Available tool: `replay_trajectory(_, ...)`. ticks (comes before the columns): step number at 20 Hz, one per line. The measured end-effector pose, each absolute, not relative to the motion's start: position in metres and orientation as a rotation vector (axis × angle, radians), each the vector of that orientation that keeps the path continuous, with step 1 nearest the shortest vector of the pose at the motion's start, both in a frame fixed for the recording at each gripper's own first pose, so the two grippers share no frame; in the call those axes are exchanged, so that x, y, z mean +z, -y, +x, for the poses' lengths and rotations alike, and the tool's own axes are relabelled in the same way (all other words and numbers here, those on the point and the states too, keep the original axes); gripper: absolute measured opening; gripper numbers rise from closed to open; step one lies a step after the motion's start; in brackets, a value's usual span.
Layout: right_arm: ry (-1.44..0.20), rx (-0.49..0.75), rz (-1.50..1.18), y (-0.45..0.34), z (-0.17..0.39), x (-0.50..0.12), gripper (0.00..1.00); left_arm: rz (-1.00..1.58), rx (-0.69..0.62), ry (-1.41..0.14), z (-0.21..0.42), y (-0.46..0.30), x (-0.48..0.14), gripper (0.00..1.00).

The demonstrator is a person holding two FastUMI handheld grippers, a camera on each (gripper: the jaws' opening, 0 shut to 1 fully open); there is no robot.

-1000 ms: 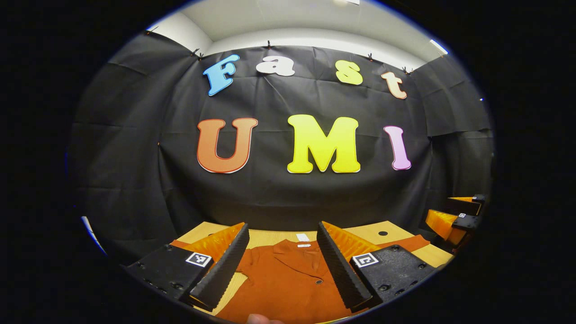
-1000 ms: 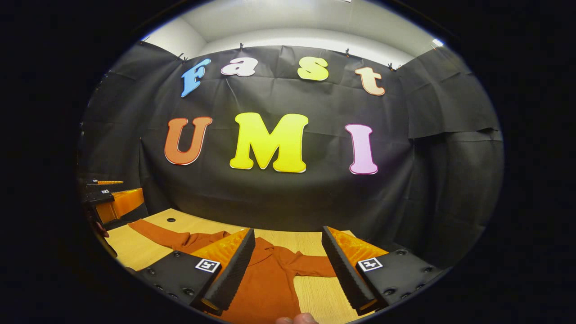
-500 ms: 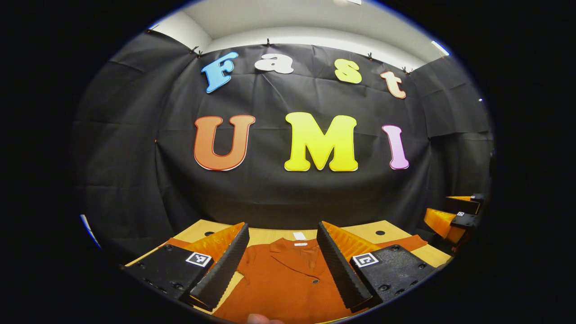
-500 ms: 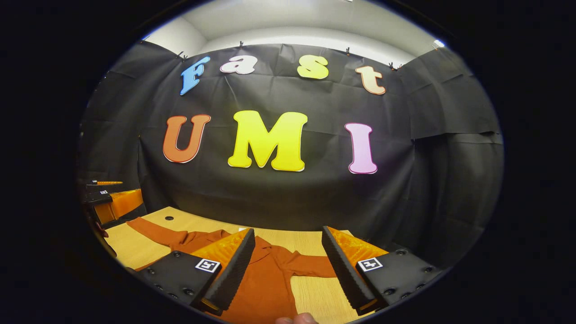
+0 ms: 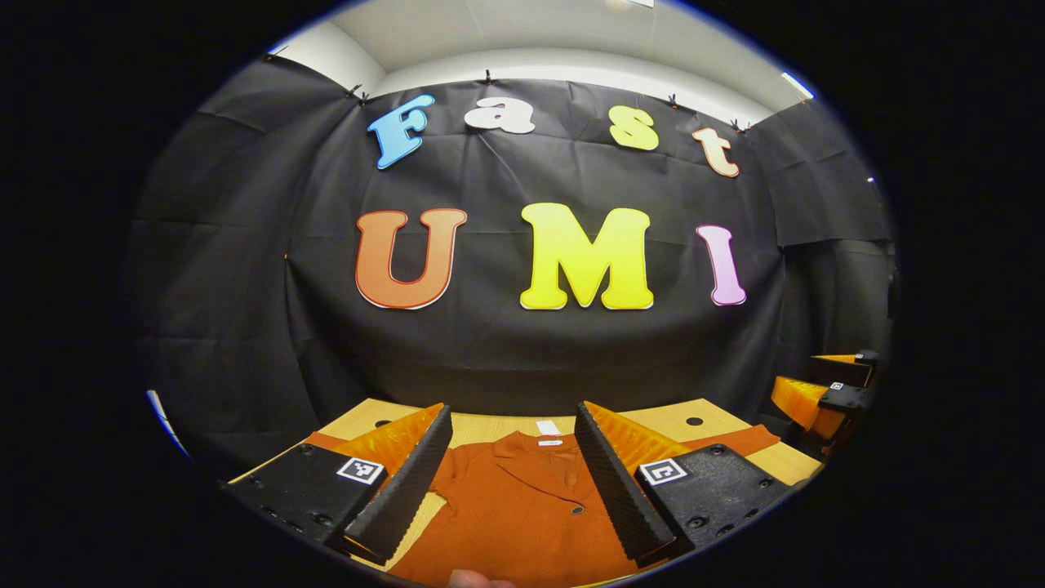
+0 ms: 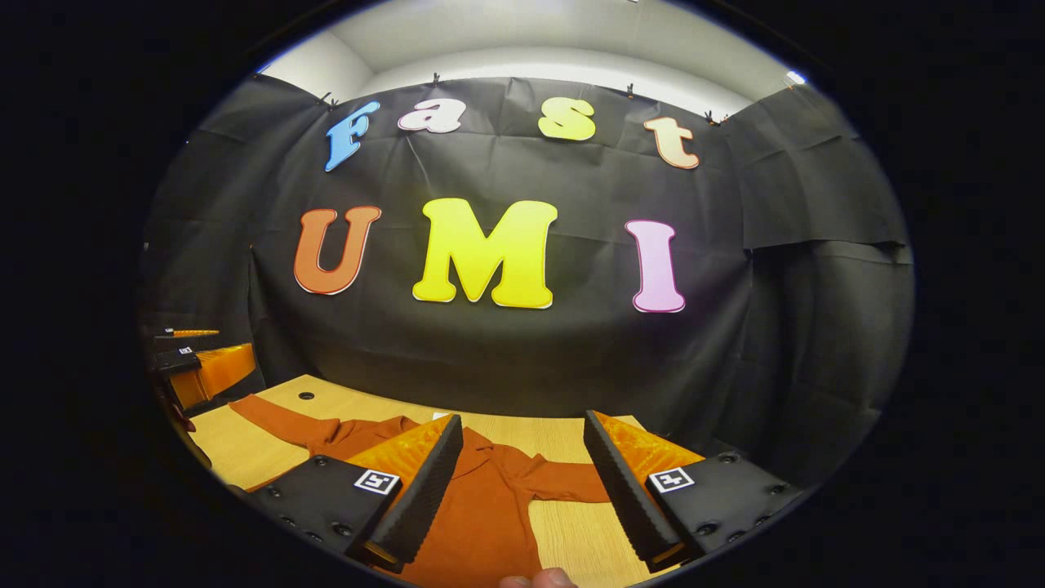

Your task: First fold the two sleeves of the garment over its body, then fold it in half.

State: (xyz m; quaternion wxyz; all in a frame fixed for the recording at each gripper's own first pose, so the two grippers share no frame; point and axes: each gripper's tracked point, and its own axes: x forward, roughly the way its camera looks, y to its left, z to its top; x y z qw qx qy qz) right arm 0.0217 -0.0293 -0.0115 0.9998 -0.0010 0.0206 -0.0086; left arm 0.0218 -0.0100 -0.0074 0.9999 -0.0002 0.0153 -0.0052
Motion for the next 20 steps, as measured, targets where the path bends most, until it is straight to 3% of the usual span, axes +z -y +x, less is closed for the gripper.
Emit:
replay_trajectory(11, -0.079, -0.019, 0.017, 0.054, 0.031, -0.023, 0.94, 0.004, -0.006, -0.058, 0.028, 0.016, -0.018, 0.98)
replay_trajectory(20, -0.125, -0.138, 0.034, 0.21, 0.085, -0.043, 0.94, 0.04, -0.028, -0.175, 0.039, 0.049, -0.05, 0.98)
